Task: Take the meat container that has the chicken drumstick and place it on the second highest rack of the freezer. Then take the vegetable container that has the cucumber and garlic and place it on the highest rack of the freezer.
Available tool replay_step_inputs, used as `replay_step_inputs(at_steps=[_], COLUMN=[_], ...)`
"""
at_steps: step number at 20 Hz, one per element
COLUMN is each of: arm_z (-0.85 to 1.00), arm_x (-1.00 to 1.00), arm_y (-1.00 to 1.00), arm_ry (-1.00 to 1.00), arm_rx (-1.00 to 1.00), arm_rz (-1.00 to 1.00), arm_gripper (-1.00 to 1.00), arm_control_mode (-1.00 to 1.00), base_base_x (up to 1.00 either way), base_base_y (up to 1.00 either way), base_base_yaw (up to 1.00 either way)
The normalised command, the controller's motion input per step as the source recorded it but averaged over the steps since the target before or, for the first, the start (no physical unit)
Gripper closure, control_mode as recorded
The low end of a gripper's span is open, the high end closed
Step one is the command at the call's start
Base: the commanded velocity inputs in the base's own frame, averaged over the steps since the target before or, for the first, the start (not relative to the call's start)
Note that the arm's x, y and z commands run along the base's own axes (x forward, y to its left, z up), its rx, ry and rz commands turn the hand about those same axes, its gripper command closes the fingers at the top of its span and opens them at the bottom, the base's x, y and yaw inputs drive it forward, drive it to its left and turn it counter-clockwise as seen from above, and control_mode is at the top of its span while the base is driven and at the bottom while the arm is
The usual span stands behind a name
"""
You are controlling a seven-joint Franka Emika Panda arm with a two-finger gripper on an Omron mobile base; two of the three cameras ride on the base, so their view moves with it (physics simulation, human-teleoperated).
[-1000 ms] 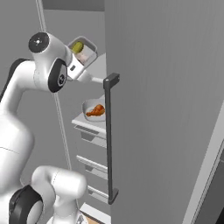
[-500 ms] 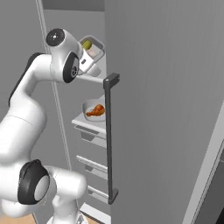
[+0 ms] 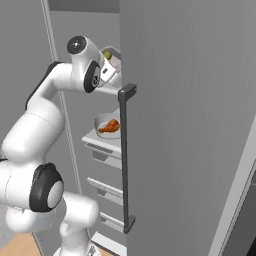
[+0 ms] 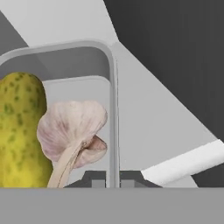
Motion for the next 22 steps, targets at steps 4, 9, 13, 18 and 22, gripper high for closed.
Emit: replay_step_inputs(at_steps=[4,9,13,18,22], arm_z=[-0.30,-0.04,-0.01,-0.10,-0.02], arm_x=[0.64,0.66,0.59,0.52,0.27], arm_y=[0.00,-0.13,-0.12,0.00,0.00], arm_ry=[0.01,0.01,0.01,0.02,0.00], arm_rx=[-0.05,0.00,0.00,0.00,-0.01], arm_rz=[0.00,0.00,0.00,0.00,0.00], arm_gripper=[1.00,1.00,1.00,1.00,-1.00], arm_control_mode=[-1.00,-1.00,-1.00,-1.00,-1.00], base_base_x=[0.00,0.00,0.00,0.00,0.00], base_base_y=[0.00,0.00,0.00,0.00,0.00], base_base_yaw=[0.00,0.00,0.00,0.00,0.00])
